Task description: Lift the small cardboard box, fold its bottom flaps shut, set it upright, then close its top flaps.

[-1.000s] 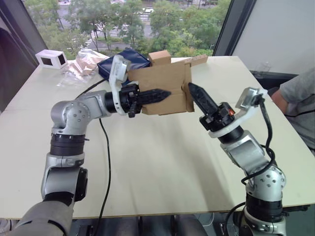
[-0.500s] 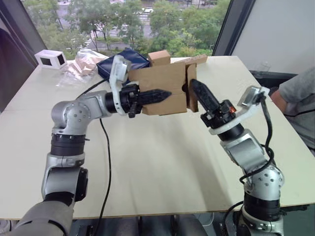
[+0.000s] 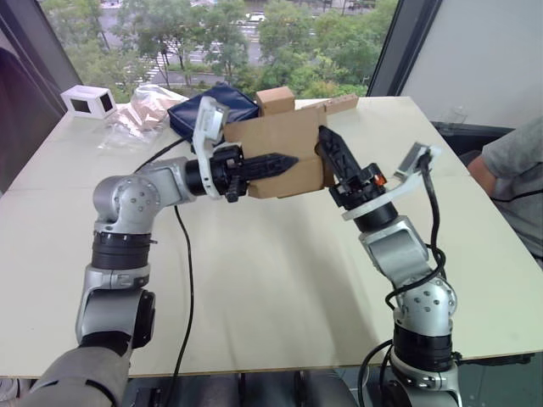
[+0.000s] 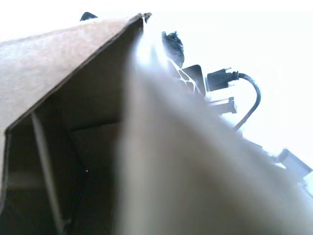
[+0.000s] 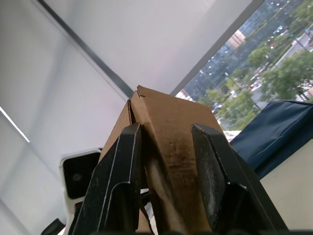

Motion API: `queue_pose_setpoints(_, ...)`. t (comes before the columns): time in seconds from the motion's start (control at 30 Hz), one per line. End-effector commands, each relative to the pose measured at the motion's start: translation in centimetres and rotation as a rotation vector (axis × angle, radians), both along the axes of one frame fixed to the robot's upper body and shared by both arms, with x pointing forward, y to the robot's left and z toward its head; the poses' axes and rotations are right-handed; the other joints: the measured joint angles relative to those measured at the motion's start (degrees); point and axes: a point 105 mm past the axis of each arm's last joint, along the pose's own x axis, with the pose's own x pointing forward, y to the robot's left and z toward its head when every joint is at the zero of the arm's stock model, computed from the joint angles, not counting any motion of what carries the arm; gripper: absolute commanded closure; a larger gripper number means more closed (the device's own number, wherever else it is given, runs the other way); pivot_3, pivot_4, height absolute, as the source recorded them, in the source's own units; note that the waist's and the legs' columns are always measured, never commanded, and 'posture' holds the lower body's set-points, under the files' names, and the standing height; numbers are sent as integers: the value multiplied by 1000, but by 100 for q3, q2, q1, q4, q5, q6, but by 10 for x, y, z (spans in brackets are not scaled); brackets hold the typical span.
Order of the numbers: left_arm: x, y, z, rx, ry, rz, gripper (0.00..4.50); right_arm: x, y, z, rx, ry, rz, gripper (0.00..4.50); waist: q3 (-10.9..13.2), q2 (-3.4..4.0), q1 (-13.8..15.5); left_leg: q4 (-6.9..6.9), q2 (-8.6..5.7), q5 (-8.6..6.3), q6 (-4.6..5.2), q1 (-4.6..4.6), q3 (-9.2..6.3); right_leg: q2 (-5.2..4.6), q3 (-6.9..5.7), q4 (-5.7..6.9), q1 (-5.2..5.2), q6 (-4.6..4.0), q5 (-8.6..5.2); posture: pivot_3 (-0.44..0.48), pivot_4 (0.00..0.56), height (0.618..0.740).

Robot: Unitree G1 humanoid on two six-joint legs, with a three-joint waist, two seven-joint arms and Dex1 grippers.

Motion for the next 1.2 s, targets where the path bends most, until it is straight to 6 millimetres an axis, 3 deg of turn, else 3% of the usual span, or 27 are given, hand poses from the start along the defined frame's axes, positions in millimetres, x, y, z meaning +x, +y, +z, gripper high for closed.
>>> queue_pose_setpoints(0.03, -4, -3, 10, -37, -50, -10, 4500, -12, 14, 14, 8, -62, 73, 2926, 0, 0, -2, 0, 0, 0, 0, 0, 0, 0, 0, 0, 0, 0, 0, 0, 150, 740)
queue_pose_setpoints(0.2, 0, -3, 11, -50, -50, 10, 4500, -28, 30, 8, -34, -66, 182, 2926, 0, 0, -6, -1, 0, 0, 0, 0, 0, -1, 0, 0, 0, 0, 0, 0, 150, 740)
queue_pose_setpoints(0.67, -2, 2, 10, -36, -43, -12, 4500, -28, 4, 0, -20, -35, 95, 2926, 0, 0, -5, -2, 0, 0, 0, 0, 0, 1, 0, -1, 0, 0, 0, 0, 150, 740)
queue_pose_setpoints(1.0, -11, 13, 10, -13, -34, -69, 4500, -32, -22, 9, 64, -55, 75, 2926, 0, 0, -2, -2, -1, 0, 0, 0, 0, 1, 0, -1, 1, 0, 0, 0, 150, 740)
queue_pose_setpoints(1.1, -11, 14, 11, -14, -34, -73, 4500, -31, -22, 8, 60, -52, 72, 3677, 0, 0, -5, -2, 0, 0, 0, 0, 0, 1, 0, -1, 1, 0, 0, 0, 150, 740)
queue_pose_setpoints(1.17, -12, 13, 11, -14, -36, -77, 4500, -31, -22, 7, 54, -49, 65, 4428, 0, 0, -6, -2, 0, 0, 0, 0, 0, 2, 0, -1, 0, 0, 0, 0, 150, 740)
queue_pose_setpoints(1.2, -12, 13, 11, -13, -37, -77, 4500, -31, -22, 7, 51, -48, 63, 4428, 0, 0, -5, -2, 0, 0, 0, 0, 0, 2, 0, -1, 0, 0, 0, 0, 150, 740)
